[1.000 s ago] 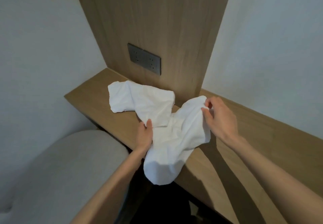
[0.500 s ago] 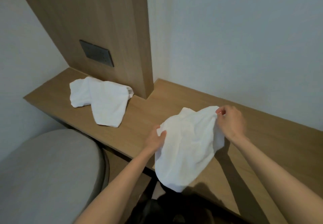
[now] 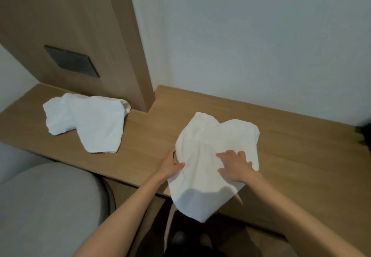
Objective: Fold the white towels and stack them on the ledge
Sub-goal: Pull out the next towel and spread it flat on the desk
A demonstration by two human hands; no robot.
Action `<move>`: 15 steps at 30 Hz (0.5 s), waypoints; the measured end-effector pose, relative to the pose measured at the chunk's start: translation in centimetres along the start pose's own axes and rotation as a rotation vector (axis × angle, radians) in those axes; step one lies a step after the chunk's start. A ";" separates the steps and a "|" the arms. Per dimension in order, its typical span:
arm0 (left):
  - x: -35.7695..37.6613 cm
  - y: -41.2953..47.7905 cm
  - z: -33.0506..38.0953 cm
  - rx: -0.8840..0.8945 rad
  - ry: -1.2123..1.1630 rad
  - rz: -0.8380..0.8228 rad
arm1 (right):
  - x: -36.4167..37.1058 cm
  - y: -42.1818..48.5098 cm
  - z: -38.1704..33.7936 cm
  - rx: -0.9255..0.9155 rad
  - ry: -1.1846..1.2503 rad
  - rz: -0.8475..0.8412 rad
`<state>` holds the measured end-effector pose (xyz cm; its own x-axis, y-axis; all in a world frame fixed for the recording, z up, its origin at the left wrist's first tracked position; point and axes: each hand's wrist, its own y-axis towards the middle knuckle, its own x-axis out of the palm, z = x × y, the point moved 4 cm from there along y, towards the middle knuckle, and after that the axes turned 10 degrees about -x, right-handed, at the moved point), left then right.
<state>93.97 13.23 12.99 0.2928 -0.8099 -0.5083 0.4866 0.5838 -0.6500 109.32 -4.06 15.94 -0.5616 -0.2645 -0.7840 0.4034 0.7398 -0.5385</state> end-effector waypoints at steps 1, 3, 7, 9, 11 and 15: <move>0.2 0.0 0.1 0.012 0.022 0.000 | 0.1 -0.3 0.2 0.033 -0.010 0.015; 0.4 0.0 0.6 0.054 0.042 0.043 | 0.1 -1.0 0.7 0.126 -0.023 0.045; 0.1 -0.5 0.9 0.162 0.041 0.116 | -0.3 -2.9 2.4 0.375 0.000 -0.009; -0.2 -0.7 0.6 0.195 0.053 0.036 | -0.8 -3.9 3.0 0.449 -0.004 -0.030; -0.5 -1.0 0.1 0.225 0.091 -0.044 | -1.8 -4.2 2.9 0.430 -0.066 0.082; -0.7 -0.8 -0.2 0.214 0.197 -0.083 | -3.8 -3.2 1.2 0.263 0.027 0.383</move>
<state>93.23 13.40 13.75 0.0899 -0.8155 -0.5718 0.6707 0.4740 -0.5705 110.99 -6.13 20.23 -0.3535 0.0164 -0.9353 0.7533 0.5978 -0.2742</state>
